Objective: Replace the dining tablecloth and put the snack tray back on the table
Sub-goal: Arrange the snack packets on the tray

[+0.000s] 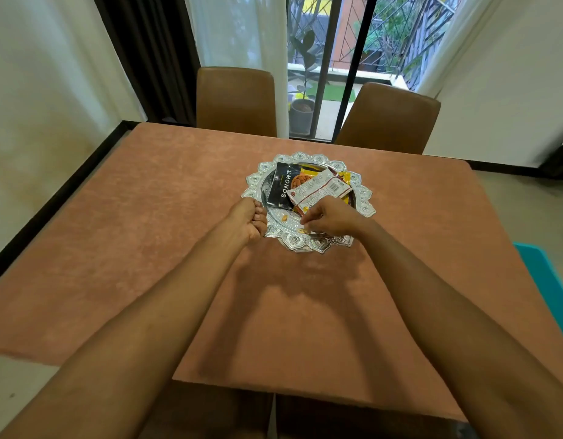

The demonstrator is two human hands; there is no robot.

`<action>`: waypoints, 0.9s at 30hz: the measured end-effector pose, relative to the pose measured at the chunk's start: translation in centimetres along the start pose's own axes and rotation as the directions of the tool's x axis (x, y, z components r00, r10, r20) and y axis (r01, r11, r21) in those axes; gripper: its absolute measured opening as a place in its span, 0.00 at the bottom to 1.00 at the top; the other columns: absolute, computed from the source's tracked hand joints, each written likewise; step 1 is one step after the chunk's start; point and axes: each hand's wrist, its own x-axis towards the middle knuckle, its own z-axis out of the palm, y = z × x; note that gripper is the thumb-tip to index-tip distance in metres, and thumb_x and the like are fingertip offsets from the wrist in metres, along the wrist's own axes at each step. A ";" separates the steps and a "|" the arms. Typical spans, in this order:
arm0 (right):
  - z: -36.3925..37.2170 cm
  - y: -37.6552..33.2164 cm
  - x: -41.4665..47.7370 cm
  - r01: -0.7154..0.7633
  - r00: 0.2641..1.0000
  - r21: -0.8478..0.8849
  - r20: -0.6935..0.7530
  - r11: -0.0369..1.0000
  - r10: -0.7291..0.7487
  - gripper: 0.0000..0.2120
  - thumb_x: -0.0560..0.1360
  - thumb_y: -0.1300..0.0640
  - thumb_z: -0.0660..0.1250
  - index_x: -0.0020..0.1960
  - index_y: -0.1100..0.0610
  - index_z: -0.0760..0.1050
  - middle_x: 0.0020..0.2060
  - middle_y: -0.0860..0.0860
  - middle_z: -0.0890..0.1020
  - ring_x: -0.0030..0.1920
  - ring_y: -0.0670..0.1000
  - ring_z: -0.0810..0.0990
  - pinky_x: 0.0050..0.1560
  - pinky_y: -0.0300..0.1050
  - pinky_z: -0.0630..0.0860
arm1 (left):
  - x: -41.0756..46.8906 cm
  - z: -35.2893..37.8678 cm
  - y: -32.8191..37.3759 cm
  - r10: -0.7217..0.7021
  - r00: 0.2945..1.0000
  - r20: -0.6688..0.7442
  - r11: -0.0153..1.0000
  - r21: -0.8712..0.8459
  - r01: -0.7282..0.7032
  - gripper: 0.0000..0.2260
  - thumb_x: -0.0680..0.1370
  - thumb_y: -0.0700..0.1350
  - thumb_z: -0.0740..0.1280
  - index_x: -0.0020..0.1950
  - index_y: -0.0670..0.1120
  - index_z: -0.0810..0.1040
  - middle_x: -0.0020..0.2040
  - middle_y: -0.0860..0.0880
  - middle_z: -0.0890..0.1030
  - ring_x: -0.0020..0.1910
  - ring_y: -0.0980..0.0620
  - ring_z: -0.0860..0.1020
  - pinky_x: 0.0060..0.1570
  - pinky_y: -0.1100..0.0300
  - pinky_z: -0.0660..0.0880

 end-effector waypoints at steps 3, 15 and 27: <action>0.5 -0.2 0.1 0.011 0.995 -0.050 -0.103 0.999 -0.016 0.10 0.76 0.65 0.69 0.53 0.57 0.86 0.51 0.53 0.87 0.49 0.49 0.83 0.48 0.40 0.75 | 0.0 -0.1 0.0 0.009 1.000 -0.005 1.000 0.006 -0.009 0.17 0.78 0.37 0.50 0.31 0.50 0.62 0.20 0.54 0.62 0.15 0.58 0.56 0.13 0.70 0.50; 3.0 -3.6 0.6 0.276 0.961 -0.368 0.127 0.888 -0.246 0.15 0.84 0.61 0.55 0.62 0.66 0.77 0.62 0.59 0.77 0.59 0.60 0.77 0.58 0.55 0.71 | 0.4 -0.1 -0.1 0.023 1.000 0.016 1.000 0.015 -0.023 0.17 0.79 0.37 0.48 0.32 0.50 0.62 0.20 0.54 0.62 0.14 0.59 0.56 0.13 0.71 0.49; 0.7 -2.6 -0.8 0.187 0.977 -0.309 0.156 0.933 -0.144 0.09 0.74 0.60 0.67 0.47 0.62 0.84 0.43 0.57 0.86 0.43 0.56 0.82 0.44 0.49 0.76 | 0.2 0.0 -0.4 0.038 0.999 -0.016 0.999 -0.017 -0.038 0.18 0.79 0.37 0.49 0.30 0.50 0.63 0.20 0.54 0.63 0.15 0.59 0.56 0.14 0.72 0.50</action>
